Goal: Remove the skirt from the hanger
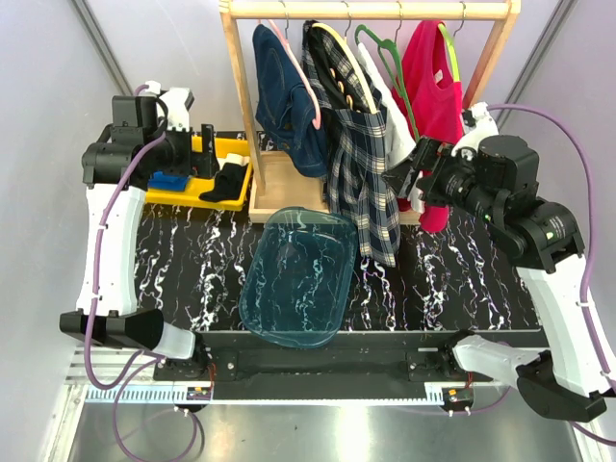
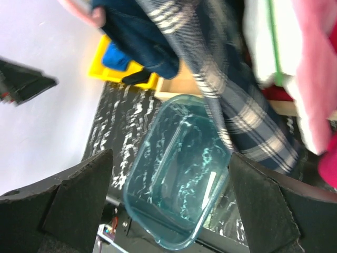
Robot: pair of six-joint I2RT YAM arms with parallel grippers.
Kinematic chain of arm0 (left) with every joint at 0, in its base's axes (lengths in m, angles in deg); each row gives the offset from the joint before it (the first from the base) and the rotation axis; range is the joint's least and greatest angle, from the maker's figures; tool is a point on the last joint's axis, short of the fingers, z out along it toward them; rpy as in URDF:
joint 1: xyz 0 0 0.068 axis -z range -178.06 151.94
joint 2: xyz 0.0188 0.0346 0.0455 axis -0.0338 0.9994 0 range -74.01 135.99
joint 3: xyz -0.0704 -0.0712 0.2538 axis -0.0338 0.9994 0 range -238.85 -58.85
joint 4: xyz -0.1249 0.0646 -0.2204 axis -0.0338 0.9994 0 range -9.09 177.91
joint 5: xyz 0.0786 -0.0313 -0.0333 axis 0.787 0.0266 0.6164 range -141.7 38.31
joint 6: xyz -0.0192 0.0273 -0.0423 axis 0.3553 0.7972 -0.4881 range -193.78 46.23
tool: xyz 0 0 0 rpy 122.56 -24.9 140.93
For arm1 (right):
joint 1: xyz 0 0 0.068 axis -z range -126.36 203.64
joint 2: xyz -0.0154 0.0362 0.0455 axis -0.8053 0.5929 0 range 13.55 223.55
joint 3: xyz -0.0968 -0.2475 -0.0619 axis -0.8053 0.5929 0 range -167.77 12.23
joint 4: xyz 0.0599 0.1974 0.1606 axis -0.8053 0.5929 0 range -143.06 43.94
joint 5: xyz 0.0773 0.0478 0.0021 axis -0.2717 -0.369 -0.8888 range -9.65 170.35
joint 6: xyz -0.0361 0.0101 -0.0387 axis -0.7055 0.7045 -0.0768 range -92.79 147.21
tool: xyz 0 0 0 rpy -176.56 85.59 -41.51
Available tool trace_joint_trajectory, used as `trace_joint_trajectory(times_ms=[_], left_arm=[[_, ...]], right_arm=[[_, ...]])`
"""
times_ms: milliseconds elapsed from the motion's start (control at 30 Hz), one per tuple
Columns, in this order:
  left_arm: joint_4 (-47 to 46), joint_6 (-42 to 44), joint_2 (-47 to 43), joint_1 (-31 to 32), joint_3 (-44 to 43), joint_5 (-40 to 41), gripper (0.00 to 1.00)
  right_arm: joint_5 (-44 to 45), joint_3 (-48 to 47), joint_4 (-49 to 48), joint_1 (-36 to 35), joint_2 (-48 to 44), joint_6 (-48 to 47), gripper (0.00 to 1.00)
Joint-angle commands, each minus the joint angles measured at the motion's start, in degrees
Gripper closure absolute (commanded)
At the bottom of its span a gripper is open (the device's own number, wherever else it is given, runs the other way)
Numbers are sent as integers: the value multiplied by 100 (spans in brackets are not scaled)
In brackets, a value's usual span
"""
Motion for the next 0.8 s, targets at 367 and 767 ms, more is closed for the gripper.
trace_joint_trajectory(times_ms=[367,767], left_arm=[[445,-161,18,-17,-501,101,1],[515,6,-87,-17,-404,118,1]], right_arm=[[982,-3896,680,-1195,3105,-1864,0],[1562,-5450,40,-1432,4560,-1829,4]])
